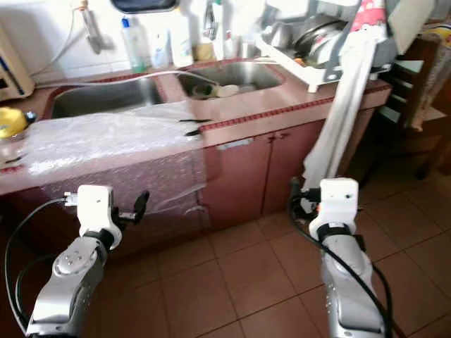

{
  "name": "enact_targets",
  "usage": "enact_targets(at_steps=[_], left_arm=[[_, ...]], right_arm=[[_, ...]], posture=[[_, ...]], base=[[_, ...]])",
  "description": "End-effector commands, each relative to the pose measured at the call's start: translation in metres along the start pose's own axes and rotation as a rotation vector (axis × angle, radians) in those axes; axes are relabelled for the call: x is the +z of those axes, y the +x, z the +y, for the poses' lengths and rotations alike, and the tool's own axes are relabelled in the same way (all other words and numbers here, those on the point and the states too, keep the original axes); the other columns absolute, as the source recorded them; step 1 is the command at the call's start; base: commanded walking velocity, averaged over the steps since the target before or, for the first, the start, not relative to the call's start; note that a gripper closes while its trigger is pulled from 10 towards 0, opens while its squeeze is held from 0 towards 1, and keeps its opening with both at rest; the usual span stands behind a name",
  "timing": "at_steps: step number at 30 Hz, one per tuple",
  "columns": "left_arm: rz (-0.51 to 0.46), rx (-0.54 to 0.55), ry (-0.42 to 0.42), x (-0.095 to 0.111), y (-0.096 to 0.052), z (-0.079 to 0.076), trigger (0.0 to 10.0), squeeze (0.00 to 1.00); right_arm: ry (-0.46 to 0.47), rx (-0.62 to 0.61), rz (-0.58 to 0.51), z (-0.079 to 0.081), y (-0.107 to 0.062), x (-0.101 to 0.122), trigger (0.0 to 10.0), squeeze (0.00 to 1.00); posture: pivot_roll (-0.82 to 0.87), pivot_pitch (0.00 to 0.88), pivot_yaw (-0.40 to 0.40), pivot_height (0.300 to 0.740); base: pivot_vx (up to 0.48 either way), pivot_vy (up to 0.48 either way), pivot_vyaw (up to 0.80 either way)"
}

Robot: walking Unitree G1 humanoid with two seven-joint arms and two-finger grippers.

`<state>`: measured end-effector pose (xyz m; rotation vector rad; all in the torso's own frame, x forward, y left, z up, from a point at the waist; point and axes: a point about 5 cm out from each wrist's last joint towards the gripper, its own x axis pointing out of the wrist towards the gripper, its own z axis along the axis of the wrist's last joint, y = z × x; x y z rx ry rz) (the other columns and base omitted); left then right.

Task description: Kitchen organization

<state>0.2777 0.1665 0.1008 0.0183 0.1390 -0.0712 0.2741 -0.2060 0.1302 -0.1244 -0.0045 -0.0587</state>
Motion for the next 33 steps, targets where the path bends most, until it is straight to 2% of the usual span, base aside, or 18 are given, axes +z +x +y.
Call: enact_targets(at_steps=[1,9,12,14,19,20,23,33], left_arm=[[0.007,0.027,0.030,-0.002,-0.002,0.010,10.0,0.00],[-0.002,-0.028,0.043,-0.002,0.002,0.000,10.0,0.00],[-0.008,-0.025,0.048,-0.001,0.005,0.000,10.0,0.00],[-0.011,-0.032,0.063,0.000,0.006,-0.001,10.0,0.00],[-0.005,-0.045,0.048,-0.002,0.008,-0.005,10.0,0.00],[-0.003,-0.066,0.024,-0.003,0.009,-0.007,10.0,0.00],[-0.013,-0.082,0.032,-0.002,0.010,-0.011,10.0,0.00],[-0.008,-0.060,-0.001,-0.004,0.012,-0.009,10.0,0.00]], right_arm=[[0.011,0.018,-0.028,0.008,0.004,0.006,10.0,0.00],[0.002,0.003,-0.026,0.008,0.008,0.005,10.0,0.00],[-0.020,0.010,-0.030,0.009,0.010,0.006,10.0,0.00],[-0.070,0.005,-0.036,0.007,0.010,0.006,10.0,0.00],[-0.097,0.006,-0.035,0.007,0.011,0.004,10.0,0.00],[-0.098,0.007,-0.035,0.008,0.011,0.004,10.0,0.00],[-0.117,0.018,-0.036,0.010,0.011,0.003,10.0,0.00],[-0.125,0.038,-0.043,0.018,0.010,0.002,10.0,0.00]], posture=[[0.04,0.000,0.020,0.740],[0.04,0.000,0.012,0.740],[0.04,0.000,0.013,0.740],[0.04,0.000,0.012,0.740],[0.04,0.000,0.012,0.740],[0.04,0.000,0.009,0.740],[0.04,0.000,0.009,0.740],[0.03,0.000,0.004,0.740]], base=[[0.000,0.000,0.00],[0.000,0.000,0.00],[0.000,0.000,0.00],[0.000,0.000,0.00],[0.000,0.000,0.80],[0.000,0.000,0.80],[0.000,0.000,0.80],[0.000,0.000,0.80]])
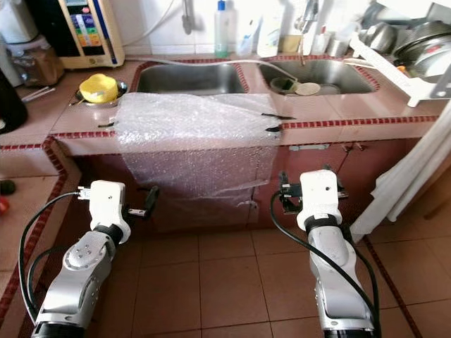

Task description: Kitchen organization

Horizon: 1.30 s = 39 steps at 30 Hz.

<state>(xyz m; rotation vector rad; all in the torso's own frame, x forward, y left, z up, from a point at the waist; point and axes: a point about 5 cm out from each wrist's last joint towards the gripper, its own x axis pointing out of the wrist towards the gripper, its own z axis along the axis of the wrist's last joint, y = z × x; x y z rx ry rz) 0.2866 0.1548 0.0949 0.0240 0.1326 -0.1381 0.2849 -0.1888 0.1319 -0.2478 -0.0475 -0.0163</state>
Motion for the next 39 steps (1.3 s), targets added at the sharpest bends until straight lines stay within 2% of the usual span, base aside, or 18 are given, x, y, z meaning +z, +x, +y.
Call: enact_targets(at_steps=[1,5,6,16,21,27,30,34,35,39], left_arm=[[-0.003,-0.003,-0.023,0.000,0.001,0.001,10.0,0.00],[-0.015,0.007,-0.014,0.001,0.003,0.000,10.0,0.00],[-0.031,0.013,-0.035,0.004,0.006,-0.001,10.0,0.00],[-0.055,0.023,-0.016,0.006,0.008,-0.002,10.0,0.00],[-0.073,0.011,-0.048,0.007,0.009,-0.002,10.0,0.00],[-0.084,0.000,-0.017,0.011,0.010,-0.003,10.0,0.00],[-0.086,-0.016,-0.035,0.012,0.011,-0.004,10.0,0.00],[-0.099,-0.041,-0.050,0.016,0.011,-0.009,10.0,0.00],[-0.107,-0.088,-0.076,0.019,0.010,-0.014,10.0,0.00],[-0.116,-0.098,-0.061,0.022,0.010,-0.016,10.0,0.00]], right_arm=[[-0.007,0.003,0.006,0.001,-0.001,-0.002,10.0,0.00],[-0.007,0.019,0.014,0.006,-0.002,-0.005,10.0,0.00],[-0.014,0.033,0.003,0.009,0.000,-0.003,10.0,0.00],[0.002,0.039,-0.018,0.009,0.006,0.003,10.0,0.00],[0.050,0.059,-0.034,0.016,0.005,0.005,10.0,0.00],[0.072,0.046,-0.034,0.014,0.004,0.006,10.0,0.00],[0.076,0.039,-0.032,0.013,0.005,0.007,10.0,0.00],[0.073,0.038,-0.044,0.014,0.005,0.009,10.0,0.00],[0.069,0.027,-0.061,0.014,0.006,0.012,10.0,0.00],[0.091,0.037,-0.072,0.016,0.007,0.016,10.0,0.00]], posture=[[0.03,0.000,0.004,0.740],[0.04,0.000,-0.002,0.740],[0.04,0.000,-0.008,0.740],[0.04,0.000,-0.015,0.740],[0.04,0.000,-0.014,0.740],[0.04,0.000,-0.014,0.740],[0.04,0.000,-0.012,0.740],[0.04,0.000,-0.013,0.740],[0.04,0.000,-0.014,0.740],[0.04,0.000,-0.015,0.740]], base=[[0.000,0.000,0.80],[0.000,0.000,0.80],[0.000,0.000,0.80],[0.000,0.000,0.80],[0.000,0.000,0.00],[0.000,0.000,0.00],[0.000,0.000,0.00],[0.000,0.000,0.00],[0.000,0.000,0.00],[0.000,0.000,0.00]])
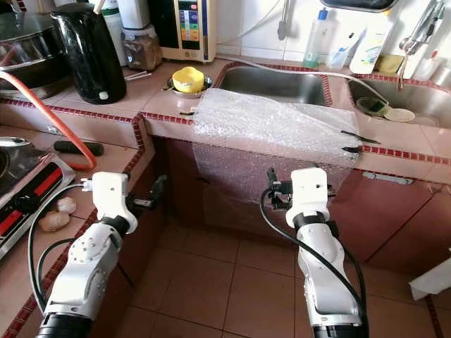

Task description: Kitchen organization

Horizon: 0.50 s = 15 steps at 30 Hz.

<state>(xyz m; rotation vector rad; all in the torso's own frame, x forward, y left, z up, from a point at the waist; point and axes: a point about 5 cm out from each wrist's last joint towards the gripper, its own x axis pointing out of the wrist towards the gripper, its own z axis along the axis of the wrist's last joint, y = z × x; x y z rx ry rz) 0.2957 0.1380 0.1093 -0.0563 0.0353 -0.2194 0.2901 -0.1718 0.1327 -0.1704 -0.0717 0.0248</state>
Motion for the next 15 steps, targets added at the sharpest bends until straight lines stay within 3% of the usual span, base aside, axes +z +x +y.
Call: enact_targets(at_steps=[1,6,12,15], left_arm=[[-0.014,-0.014,0.007,0.0063,0.0014,-0.0007,10.0,0.00],[-0.010,-0.043,0.010,0.0072,0.0013,-0.0034,10.0,0.00],[0.001,-0.070,-0.003,0.0068,0.0012,-0.0060,10.0,0.00],[-0.001,-0.058,0.015,0.0077,0.0010,-0.0048,10.0,0.00]], right_arm=[[0.015,0.004,-0.045,0.0013,0.0021,0.0114,10.0,0.00],[0.009,0.004,-0.028,0.0002,0.0022,0.0094,10.0,0.00],[0.021,-0.002,-0.019,-0.0008,0.0030,0.0073,10.0,0.00],[0.032,0.011,-0.022,0.0017,0.0023,0.0074,10.0,0.00]], posture=[[0.04,0.000,-0.015,0.740],[0.05,0.000,-0.017,0.740],[0.05,0.000,-0.013,0.740],[0.05,0.000,-0.010,0.740]], base=[[0.000,0.000,0.00],[0.000,0.000,0.00],[0.000,0.000,-0.75],[0.000,0.000,0.00]])
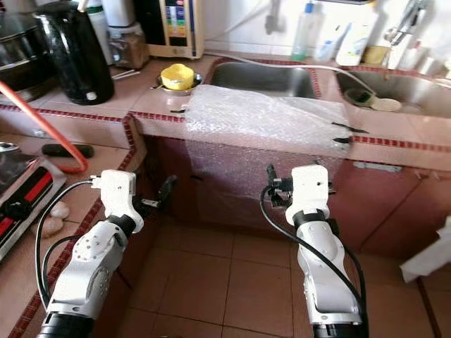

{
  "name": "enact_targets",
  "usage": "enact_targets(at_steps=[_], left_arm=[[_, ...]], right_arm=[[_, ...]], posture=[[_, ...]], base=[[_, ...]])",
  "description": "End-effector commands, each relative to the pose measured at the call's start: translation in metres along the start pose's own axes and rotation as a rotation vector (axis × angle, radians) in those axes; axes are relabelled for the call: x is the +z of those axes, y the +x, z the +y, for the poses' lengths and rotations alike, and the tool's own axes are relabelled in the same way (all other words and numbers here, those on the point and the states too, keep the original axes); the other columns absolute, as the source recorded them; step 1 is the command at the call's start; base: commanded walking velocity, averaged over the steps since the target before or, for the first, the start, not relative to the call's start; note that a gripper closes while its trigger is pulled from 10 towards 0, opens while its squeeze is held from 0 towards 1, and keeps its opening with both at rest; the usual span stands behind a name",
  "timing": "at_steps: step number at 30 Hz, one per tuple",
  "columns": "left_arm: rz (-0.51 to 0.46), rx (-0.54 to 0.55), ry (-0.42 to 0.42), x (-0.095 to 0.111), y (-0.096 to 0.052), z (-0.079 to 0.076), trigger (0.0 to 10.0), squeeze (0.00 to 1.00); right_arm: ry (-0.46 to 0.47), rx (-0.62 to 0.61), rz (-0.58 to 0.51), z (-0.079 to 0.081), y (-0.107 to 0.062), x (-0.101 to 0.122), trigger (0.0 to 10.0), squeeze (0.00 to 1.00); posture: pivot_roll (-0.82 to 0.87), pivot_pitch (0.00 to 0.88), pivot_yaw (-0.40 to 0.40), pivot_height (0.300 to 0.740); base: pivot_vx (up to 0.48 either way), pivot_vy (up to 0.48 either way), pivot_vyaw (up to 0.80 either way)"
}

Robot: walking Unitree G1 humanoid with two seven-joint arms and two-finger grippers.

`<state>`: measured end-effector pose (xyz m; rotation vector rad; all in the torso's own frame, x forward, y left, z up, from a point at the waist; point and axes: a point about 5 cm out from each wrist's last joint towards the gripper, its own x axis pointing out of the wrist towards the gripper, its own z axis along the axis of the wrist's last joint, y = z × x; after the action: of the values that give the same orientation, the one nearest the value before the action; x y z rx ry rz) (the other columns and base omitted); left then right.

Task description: Kitchen organization

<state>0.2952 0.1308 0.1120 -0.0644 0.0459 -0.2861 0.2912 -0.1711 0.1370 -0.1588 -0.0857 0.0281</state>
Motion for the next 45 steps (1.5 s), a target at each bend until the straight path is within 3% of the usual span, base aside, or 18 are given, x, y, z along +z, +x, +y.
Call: enact_targets(at_steps=[1,5,8,11,17,24,28,32,39,45], left_arm=[[-0.025,0.035,0.046,0.008,0.000,0.005,10.0,0.00],[-0.065,0.090,0.064,0.016,0.001,0.010,10.0,0.00],[-0.102,0.130,0.060,0.025,0.000,0.012,10.0,0.00],[-0.097,0.104,0.055,0.027,-0.001,0.010,10.0,0.00],[-0.121,0.069,0.029,0.030,-0.003,0.006,10.0,0.00],[-0.105,0.078,0.021,0.030,-0.002,0.006,10.0,0.00],[-0.098,0.074,0.016,0.029,-0.001,0.006,10.0,0.00],[-0.095,0.069,0.016,0.029,-0.001,0.005,10.0,0.00],[-0.087,0.070,0.016,0.029,-0.002,0.006,10.0,0.00],[-0.081,0.070,0.018,0.028,-0.002,0.006,10.0,0.00]], right_arm=[[0.063,0.025,0.019,0.005,0.000,-0.001,10.0,0.00],[0.120,0.023,0.020,0.005,-0.003,-0.001,10.0,0.00],[0.092,0.015,0.028,0.002,-0.001,0.001,10.0,0.00],[0.040,-0.021,0.028,-0.001,0.001,0.003,10.0,0.00],[0.087,-0.006,-0.020,0.005,0.004,0.012,10.0,0.00],[0.046,0.012,-0.053,0.011,0.002,0.014,10.0,0.00],[0.099,0.081,-0.016,0.016,-0.002,0.011,10.0,0.00],[0.149,0.067,0.005,0.015,-0.005,0.007,10.0,0.00],[0.069,0.001,0.023,0.010,-0.002,0.004,10.0,0.00],[0.110,0.035,-0.004,0.014,-0.001,0.008,10.0,0.00]], posture=[[0.04,0.000,-0.009,0.740],[0.04,0.000,-0.007,0.740],[0.04,0.000,0.002,0.740],[0.03,0.000,0.003,0.740],[0.04,0.000,0.002,0.740],[0.04,0.000,0.007,0.740],[0.04,0.000,0.009,0.740],[0.04,0.000,0.011,0.740],[0.04,0.000,0.014,0.740],[0.04,0.000,0.016,0.740]], base=[[0.000,0.000,0.00],[0.000,0.000,0.00],[0.000,0.000,0.00],[0.000,0.000,0.00],[0.047,0.000,0.00],[0.421,0.000,0.00],[0.461,0.000,0.00],[0.471,0.000,0.00],[0.477,0.000,0.00],[0.458,0.000,0.00]])
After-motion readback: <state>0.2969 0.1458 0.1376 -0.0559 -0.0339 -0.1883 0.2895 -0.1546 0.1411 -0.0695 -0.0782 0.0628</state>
